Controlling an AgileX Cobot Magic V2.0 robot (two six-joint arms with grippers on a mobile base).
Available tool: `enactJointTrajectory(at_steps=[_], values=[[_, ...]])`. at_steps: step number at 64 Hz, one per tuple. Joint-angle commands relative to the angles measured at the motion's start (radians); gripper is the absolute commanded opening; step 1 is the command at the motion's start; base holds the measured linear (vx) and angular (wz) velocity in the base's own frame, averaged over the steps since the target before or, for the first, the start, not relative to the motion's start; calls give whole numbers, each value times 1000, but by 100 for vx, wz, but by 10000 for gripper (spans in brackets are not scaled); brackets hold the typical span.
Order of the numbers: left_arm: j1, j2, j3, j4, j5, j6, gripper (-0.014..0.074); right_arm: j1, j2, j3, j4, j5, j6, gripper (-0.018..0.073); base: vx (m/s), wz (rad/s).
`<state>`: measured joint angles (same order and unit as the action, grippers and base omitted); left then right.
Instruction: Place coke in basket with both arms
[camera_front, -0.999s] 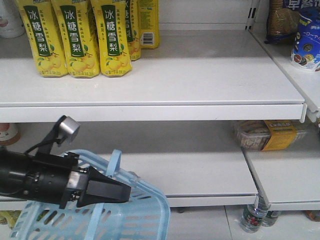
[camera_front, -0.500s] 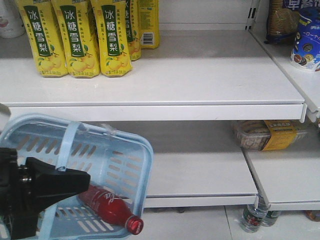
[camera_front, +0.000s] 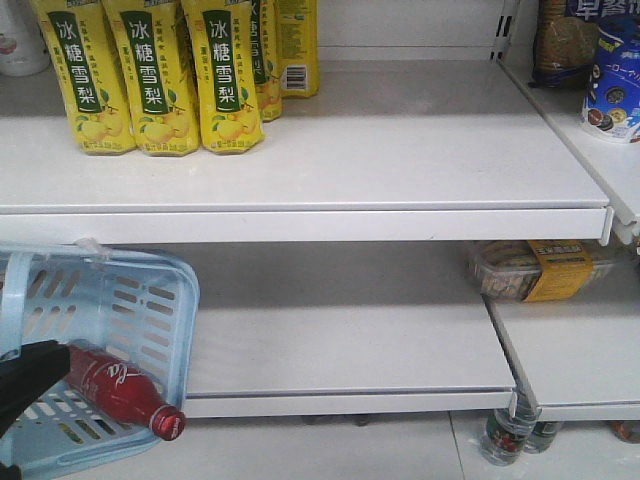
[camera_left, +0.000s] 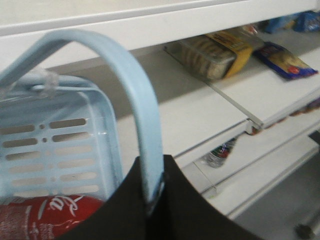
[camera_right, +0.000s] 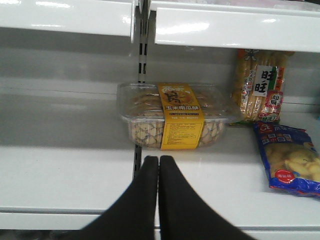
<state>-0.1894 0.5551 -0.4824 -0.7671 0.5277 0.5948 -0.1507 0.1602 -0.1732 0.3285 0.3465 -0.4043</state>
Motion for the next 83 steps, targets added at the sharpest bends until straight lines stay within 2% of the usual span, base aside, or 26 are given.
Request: enactJointTrajectory(at_steps=[1,10,17,20,29,38,47,61,71,83], values=[[-3,-67,56,53,-291,-26,-6,2,10,-28,7,-67,-8,-10,0,0],[-3,-147,181,235,-422,-126,-6,2,10,-28,7,-67,-8,-10,0,0],[-3,-200,256,395,-490,-240,-6,2,10,-28,7,-67,-8,-10,0,0],[-3,-220,280,472,-508,-300,-6,2,10,-28,7,-67,-8,-10,0,0],[-2,-262,330,632,-539,-479,-6,2,10,-28,7,-65,-8,-10,0,0],[8,-287,356,762,-550,-618,-6,2,10,-28,7,-64,-8,-10,0,0],[59,-324,387,819,-558,-694,-6,2,10,-28,7,-64,-8,-10,0,0],[124,-410,455,900,-578,-720,-6,2,10,-28,7,-64,-8,-10,0,0],[166,-475,520,905,-638,-720,-6,2,10,-28,7,-64,-8,-10,0,0],[207,-541,522,904,-625,-721,-6,2,10,-28,7,-64,-8,-10,0,0]])
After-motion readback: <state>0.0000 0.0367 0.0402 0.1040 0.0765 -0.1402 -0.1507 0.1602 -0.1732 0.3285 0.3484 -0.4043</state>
